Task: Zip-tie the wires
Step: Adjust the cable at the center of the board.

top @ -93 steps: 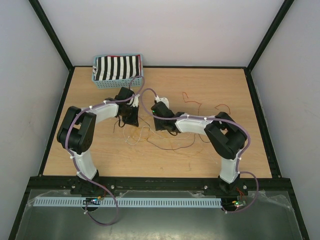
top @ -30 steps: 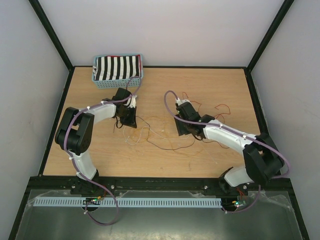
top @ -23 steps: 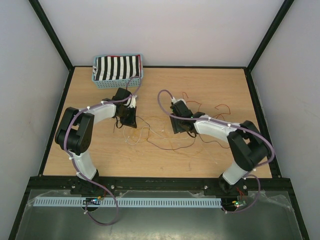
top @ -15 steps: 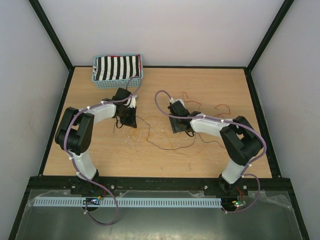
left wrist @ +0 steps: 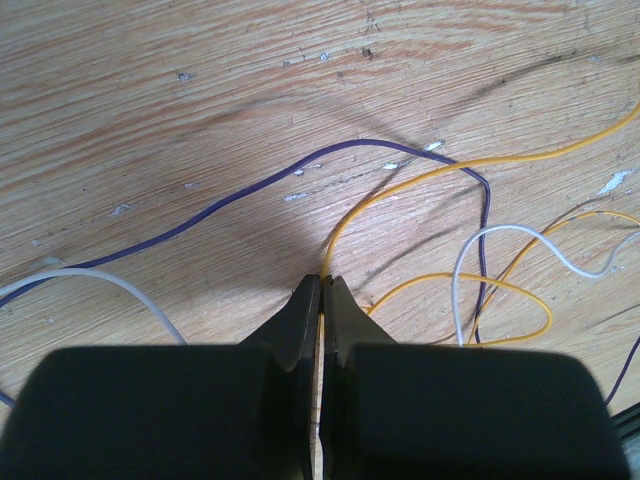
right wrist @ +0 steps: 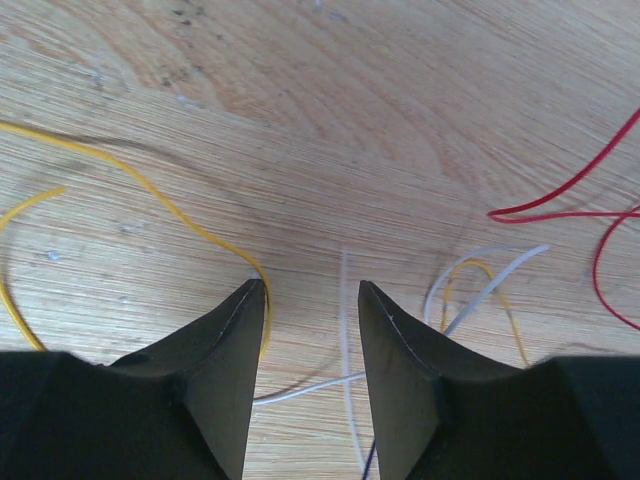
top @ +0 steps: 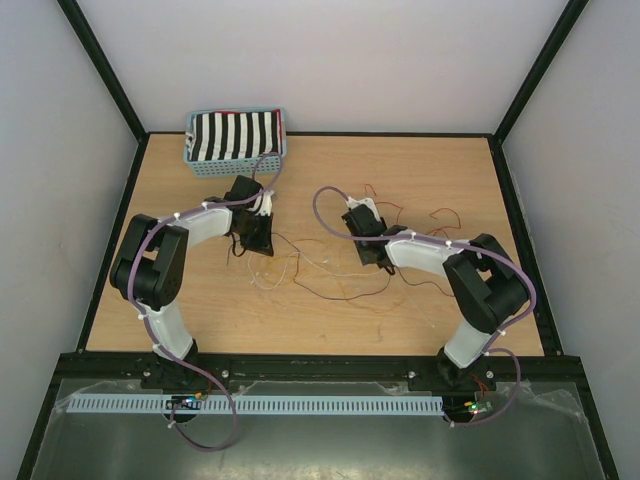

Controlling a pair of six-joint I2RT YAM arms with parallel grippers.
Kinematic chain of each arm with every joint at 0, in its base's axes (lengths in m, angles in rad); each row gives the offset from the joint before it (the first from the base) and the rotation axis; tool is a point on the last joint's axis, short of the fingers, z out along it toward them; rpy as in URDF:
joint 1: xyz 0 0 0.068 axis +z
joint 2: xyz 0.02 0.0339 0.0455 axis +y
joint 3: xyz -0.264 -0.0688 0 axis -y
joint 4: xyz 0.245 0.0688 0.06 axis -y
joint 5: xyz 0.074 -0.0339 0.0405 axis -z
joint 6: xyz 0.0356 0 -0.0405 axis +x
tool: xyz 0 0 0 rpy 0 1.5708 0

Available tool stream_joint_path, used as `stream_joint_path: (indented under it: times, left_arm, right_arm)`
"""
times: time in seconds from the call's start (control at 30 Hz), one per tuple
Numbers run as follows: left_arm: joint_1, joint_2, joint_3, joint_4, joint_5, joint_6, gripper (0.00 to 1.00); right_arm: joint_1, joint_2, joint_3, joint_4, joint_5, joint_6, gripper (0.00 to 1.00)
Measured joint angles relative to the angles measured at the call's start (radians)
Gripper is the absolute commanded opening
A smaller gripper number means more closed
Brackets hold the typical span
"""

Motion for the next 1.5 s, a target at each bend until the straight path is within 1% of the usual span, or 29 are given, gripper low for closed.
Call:
stream_joint_path:
  times: [0.4, 0.67, 0.8, 0.9, 1.07, 1.17, 1.23, 1.4, 1.47, 1.5]
  left_arm:
    - [0.0, 0.0, 0.0, 0.0, -0.001, 0.0, 0.0]
    - [0.0, 0.0, -0.001, -0.001, -0.01, -0.001, 0.0]
    - [0.009, -0.005, -0.006, -0.004, -0.013, -0.005, 0.0]
    - [0.022, -0.008, -0.006, -0.014, -0.013, -0.008, 0.0]
    - [0.027, -0.01, -0.006, -0.023, -0.014, -0.008, 0.0]
    - [0.027, -0.012, -0.006, -0.028, -0.017, -0.008, 0.01]
    - [0.028, -0.013, -0.006, -0.032, -0.019, -0.008, 0.05]
    - [0.029, -0.018, -0.007, -0.048, -0.023, -0.009, 0.2]
    - [0.029, -0.025, -0.011, -0.054, -0.027, -0.009, 0.29]
    - [0.03, -0.031, -0.014, -0.058, -0.028, -0.009, 0.35]
  right_arm:
    - [-0.015, 0.0, 0.009, -0.089, 0.112, -0.107, 0.54]
    - [-0.015, -0.004, 0.034, -0.13, 0.142, -0.119, 0.63]
    - [-0.015, -0.016, 0.036, -0.148, 0.152, -0.123, 0.65]
    - [-0.016, -0.036, 0.044, -0.167, 0.129, -0.123, 0.65]
    - [-0.022, -0.101, 0.091, -0.18, 0.007, -0.122, 0.69]
    - [-0.027, -0.14, 0.13, -0.18, -0.034, -0.123, 0.71]
    - [-0.039, -0.154, 0.16, -0.18, -0.05, -0.122, 0.71]
    - [-0.102, -0.127, 0.245, -0.177, -0.085, -0.122, 0.71]
    - [-0.129, -0.078, 0.298, -0.172, -0.099, -0.118, 0.73]
    - [-0.143, -0.046, 0.324, -0.166, -0.107, -0.114, 0.73]
